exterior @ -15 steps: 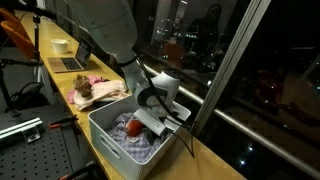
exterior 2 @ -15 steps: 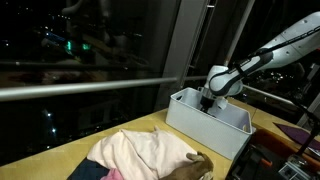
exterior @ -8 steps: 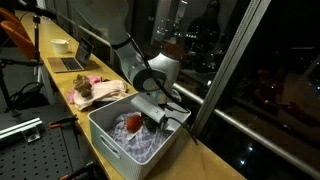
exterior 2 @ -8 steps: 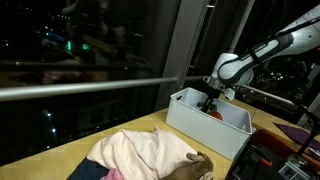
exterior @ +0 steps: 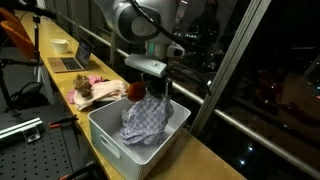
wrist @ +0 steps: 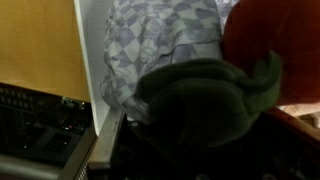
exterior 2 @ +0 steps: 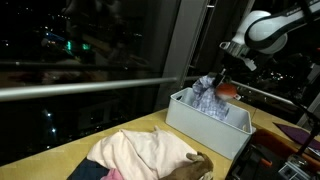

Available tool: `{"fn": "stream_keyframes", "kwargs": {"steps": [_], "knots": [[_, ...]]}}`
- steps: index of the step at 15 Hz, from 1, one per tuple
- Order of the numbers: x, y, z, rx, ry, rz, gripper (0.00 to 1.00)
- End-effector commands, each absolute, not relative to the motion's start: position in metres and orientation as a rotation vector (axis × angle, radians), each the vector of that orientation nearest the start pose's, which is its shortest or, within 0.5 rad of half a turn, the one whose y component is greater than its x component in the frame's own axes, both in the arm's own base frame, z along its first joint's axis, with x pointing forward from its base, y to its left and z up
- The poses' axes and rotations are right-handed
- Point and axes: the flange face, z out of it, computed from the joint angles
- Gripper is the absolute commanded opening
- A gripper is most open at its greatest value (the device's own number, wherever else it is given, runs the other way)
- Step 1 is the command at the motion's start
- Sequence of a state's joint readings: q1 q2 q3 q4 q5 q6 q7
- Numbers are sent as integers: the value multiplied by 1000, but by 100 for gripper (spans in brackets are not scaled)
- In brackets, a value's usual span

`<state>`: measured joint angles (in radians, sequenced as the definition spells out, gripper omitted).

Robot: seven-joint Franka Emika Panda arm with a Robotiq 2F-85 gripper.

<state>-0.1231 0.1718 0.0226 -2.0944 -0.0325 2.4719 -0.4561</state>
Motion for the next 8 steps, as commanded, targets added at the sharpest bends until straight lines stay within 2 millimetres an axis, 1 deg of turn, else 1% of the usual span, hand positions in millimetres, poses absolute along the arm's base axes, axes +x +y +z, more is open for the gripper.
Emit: {"fn": "stream_keyframes", "kwargs": {"steps": [1,3,5,8], "knots": [[563,-18,441,-3182,-734,-397,0],[555,13,484,-3210,-819,-440,0],[543,50,522,-3231,-909,-476,0],[521,115,573,-3258,-1044,-518,0]]}}
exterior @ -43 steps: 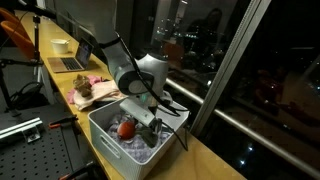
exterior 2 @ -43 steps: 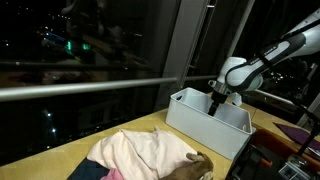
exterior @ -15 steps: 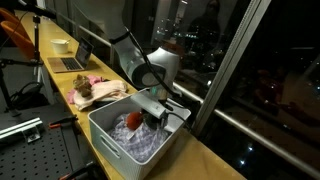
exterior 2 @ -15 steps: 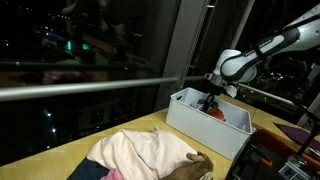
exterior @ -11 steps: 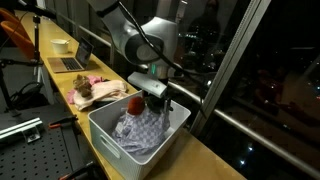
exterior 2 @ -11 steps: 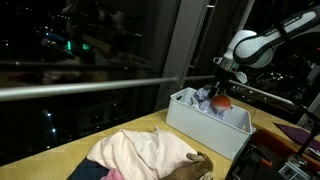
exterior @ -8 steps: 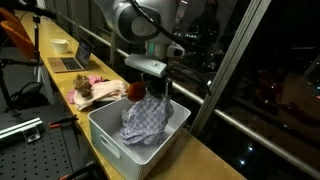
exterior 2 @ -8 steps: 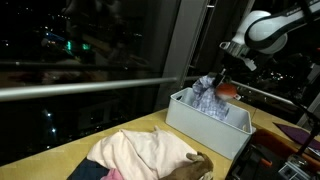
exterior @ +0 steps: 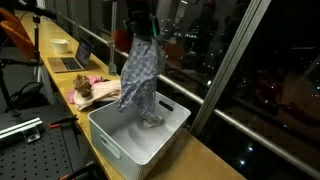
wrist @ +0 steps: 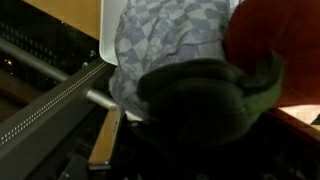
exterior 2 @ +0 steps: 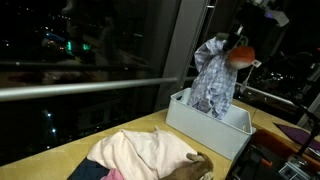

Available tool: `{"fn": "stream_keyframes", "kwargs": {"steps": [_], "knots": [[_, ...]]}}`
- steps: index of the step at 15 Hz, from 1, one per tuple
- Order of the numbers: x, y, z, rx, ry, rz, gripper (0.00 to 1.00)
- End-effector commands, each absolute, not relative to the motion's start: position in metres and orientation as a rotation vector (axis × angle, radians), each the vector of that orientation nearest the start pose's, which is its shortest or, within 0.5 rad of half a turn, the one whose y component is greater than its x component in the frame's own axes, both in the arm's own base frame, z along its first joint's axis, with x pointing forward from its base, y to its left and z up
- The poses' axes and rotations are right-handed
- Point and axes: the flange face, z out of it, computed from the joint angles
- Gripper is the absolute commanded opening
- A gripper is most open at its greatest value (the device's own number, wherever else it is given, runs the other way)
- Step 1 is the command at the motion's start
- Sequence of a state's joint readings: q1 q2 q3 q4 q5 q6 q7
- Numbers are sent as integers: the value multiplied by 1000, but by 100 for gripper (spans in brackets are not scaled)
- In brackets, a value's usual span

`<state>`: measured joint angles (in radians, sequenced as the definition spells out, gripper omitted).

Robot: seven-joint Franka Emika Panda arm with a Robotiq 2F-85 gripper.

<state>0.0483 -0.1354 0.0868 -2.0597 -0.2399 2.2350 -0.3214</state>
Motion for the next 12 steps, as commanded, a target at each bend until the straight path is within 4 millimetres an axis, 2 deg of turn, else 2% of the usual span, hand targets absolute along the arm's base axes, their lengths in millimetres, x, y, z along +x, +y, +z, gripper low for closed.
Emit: {"fn": "stream_keyframes", "kwargs": {"steps": [1,5,7,9,11,12], "knots": [[511,139,589,-3262,-1090,-532,0],[472,241,637,-3231,-1249,-537,0],[452,293,650,-3207,-1317,-518,0],[435,346,647,-3184,-1386,-501,0],[425,381,631,-3158,-1443,-465,0],[424,392,615,-3144,-1464,-442,0]]}}
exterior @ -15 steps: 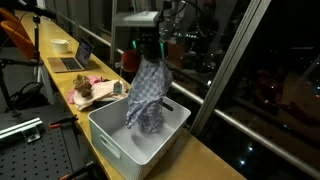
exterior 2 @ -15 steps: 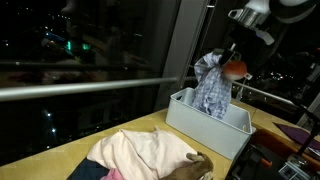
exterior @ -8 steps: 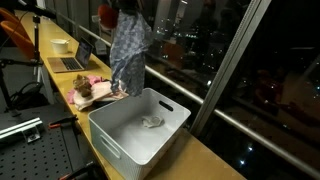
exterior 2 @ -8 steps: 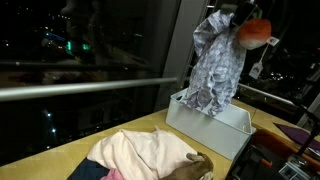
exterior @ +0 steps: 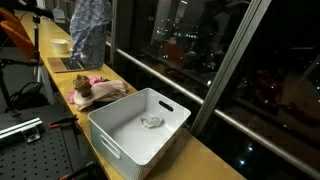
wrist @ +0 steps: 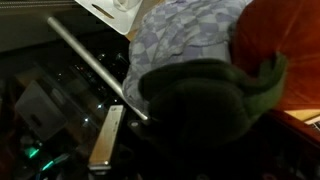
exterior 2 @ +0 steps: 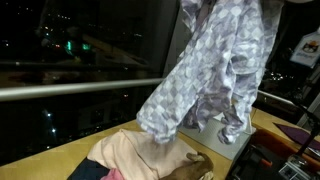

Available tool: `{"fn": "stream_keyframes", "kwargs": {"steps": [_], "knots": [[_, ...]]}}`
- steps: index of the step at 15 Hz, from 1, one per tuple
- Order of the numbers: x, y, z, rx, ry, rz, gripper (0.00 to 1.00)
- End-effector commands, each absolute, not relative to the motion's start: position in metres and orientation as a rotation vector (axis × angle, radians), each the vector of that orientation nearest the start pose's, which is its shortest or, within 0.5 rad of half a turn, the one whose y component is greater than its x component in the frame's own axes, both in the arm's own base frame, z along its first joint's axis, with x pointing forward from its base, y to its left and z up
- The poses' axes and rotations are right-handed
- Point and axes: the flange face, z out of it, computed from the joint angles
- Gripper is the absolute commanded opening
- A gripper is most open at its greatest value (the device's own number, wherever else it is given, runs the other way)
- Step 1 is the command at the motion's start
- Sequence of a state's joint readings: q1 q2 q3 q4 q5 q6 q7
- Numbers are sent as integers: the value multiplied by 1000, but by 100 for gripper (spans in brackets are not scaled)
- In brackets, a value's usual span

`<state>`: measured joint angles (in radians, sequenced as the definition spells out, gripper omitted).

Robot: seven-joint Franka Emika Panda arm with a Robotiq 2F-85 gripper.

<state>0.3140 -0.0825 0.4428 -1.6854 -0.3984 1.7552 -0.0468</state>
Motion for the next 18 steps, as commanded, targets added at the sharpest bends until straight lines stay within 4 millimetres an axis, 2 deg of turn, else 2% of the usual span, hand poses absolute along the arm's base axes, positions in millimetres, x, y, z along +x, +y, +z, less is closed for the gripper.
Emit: {"fn": "stream_keyframes", "kwargs": {"steps": [1,2,6,7,8,11,13,16,18], "knots": [[424,398,606,-3124,-1474,-424,0],[429,397,584,-3104,-1475,-388,0],[452,368,528,-3054,-1397,-255,0],[455,359,515,-3043,-1365,-234,25],[457,351,505,-3029,-1332,-219,26],[460,332,483,-2996,-1260,-182,48],[461,321,479,-2987,-1230,-173,61],[465,299,491,-2982,-1182,-189,84],[473,263,505,-2992,-1117,-209,97]]}}
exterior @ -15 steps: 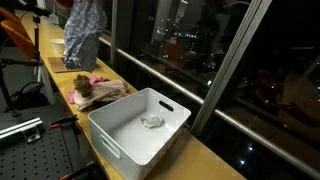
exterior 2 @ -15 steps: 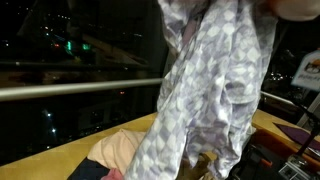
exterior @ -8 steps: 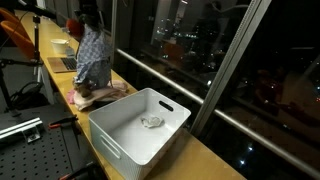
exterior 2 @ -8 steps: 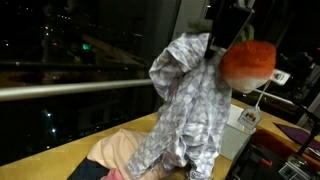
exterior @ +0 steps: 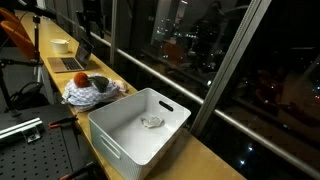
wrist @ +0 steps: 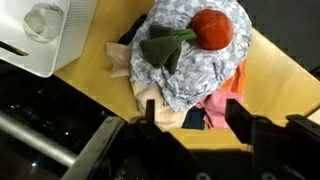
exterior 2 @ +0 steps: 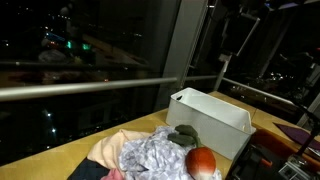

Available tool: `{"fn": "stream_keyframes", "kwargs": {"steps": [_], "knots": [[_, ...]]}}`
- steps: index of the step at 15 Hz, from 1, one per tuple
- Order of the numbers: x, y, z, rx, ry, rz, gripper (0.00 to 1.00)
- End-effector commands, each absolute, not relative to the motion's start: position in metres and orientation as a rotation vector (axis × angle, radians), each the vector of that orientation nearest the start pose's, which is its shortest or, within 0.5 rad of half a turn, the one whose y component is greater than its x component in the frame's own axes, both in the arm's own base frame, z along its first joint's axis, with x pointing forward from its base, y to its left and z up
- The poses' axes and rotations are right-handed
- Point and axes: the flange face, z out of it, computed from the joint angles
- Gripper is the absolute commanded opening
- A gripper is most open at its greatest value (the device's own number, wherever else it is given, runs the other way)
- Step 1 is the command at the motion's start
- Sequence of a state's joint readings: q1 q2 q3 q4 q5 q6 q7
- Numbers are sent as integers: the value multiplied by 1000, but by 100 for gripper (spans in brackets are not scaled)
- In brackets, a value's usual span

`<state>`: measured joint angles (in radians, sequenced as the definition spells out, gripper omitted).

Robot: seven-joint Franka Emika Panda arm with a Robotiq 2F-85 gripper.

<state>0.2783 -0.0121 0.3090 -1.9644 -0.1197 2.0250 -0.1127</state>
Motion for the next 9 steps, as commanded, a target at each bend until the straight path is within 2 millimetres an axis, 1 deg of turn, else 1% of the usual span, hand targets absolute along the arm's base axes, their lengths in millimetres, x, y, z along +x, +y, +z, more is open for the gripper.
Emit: {"fn": "stream_keyframes", "kwargs": {"steps": [1,3,6,8,9], "knots": [[476,243,513,-2998,-1083,-222,100],[485,189,525,-3013,-995,-250,100],[500,100,538,-3043,-888,-286,100],[513,37,539,-3046,-837,-308,100],[524,15,534,-3044,-812,-317,100]]}}
